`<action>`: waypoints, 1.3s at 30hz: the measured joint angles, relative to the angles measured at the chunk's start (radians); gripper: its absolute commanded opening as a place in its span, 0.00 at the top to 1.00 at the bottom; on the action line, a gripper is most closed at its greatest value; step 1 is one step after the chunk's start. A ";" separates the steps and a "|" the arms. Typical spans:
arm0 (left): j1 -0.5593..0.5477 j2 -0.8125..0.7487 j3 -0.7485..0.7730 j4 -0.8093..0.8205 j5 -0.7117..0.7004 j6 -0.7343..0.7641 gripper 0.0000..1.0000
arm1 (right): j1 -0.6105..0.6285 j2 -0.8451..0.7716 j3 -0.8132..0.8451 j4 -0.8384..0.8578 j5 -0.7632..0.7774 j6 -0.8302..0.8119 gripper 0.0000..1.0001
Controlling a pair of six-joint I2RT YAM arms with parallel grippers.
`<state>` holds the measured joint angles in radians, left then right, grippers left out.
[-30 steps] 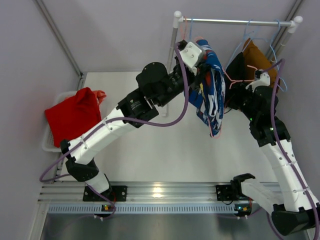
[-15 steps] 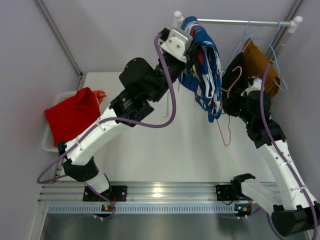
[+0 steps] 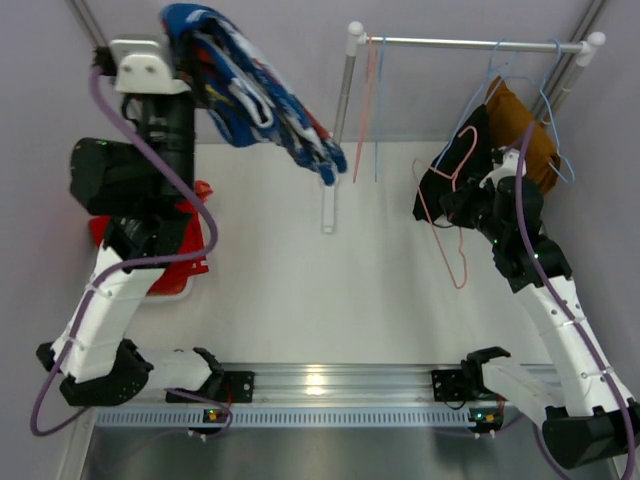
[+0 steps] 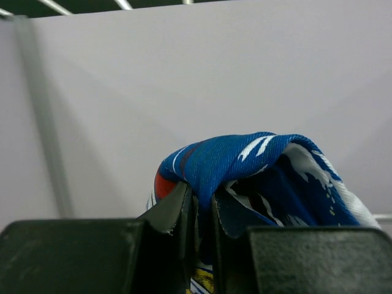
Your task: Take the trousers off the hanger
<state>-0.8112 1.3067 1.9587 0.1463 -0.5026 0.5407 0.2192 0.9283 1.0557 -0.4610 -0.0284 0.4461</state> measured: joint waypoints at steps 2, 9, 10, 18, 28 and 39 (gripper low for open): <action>0.116 -0.093 -0.098 0.033 -0.037 -0.001 1.00 | 0.000 0.009 0.012 0.002 -0.008 -0.006 1.00; 0.427 -0.428 -0.463 0.077 -0.126 0.013 1.00 | -0.001 0.065 0.063 0.006 -0.045 -0.017 1.00; 0.464 -0.462 -0.506 0.082 -0.136 0.021 1.00 | -0.001 0.076 0.067 0.007 -0.051 -0.016 1.00; 0.774 -0.756 -0.890 0.173 -0.229 0.082 1.00 | 0.001 0.159 0.106 0.010 -0.098 0.002 1.00; 1.056 -0.969 -1.199 0.035 -0.270 -0.076 1.00 | 0.007 0.201 0.149 0.014 -0.134 0.011 1.00; 1.066 -0.595 -1.236 0.227 -0.176 -0.182 1.00 | 0.007 0.246 0.164 0.022 -0.140 0.018 1.00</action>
<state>0.2550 0.7113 0.7231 0.3737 -0.6788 0.3584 0.2264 1.1740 1.2194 -0.4393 -0.1680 0.4644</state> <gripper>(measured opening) 0.159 0.009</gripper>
